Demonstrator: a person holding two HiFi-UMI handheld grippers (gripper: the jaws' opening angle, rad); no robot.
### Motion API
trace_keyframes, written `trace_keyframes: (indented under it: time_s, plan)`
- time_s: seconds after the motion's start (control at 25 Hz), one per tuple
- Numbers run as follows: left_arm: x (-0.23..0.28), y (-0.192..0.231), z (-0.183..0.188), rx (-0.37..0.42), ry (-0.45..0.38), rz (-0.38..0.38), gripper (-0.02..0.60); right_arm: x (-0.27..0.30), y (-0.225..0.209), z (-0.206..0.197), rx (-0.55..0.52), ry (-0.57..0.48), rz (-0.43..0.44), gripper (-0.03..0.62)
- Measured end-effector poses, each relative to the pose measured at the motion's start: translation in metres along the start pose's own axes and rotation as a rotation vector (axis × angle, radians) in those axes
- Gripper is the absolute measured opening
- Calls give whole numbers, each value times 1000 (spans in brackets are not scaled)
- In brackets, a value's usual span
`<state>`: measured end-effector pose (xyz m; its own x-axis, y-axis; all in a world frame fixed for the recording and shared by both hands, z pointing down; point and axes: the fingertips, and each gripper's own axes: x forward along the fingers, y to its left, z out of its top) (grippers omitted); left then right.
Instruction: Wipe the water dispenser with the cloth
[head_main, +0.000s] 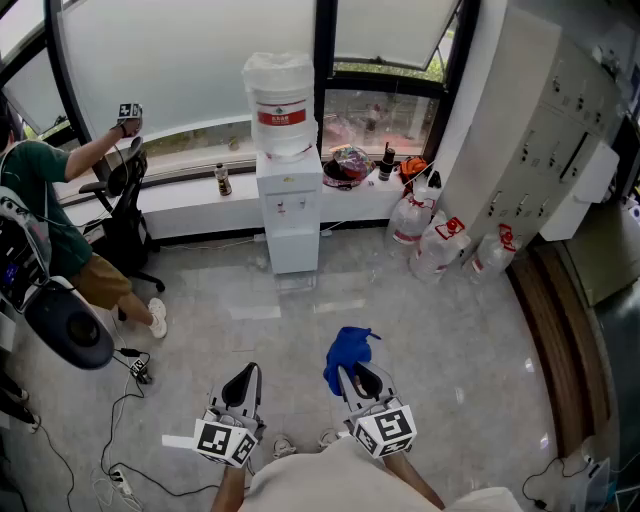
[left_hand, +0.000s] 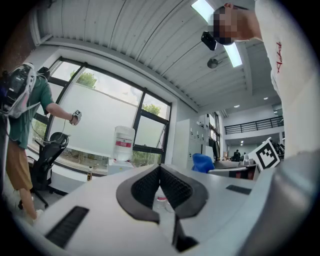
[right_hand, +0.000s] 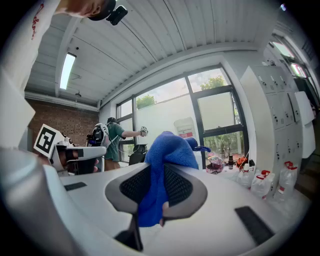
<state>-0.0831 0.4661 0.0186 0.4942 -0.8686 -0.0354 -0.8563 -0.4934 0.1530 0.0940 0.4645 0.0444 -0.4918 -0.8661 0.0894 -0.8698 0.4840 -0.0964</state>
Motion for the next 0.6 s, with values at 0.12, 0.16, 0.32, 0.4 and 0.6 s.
trace_keyframes:
  time_s: [0.12,0.16,0.32,0.4,0.6]
  plan:
    - [1,-3,1,8,-1,-7,11,0,0,1,6,2,4,87]
    - [2,-4,2,7,-2,-7,11,0,-1,1,4,0,4,86]
    - [4,-7,0,7,-5,-4,11,-1,-7,0,5,-1,2,86]
    - [5,-10,-1,5,-6,1,11,-2,-9,-2,10,3,4,86]
    - [5,-19,-3,6,-5,2,11,-8,-10,-2,30,-9,33,87]
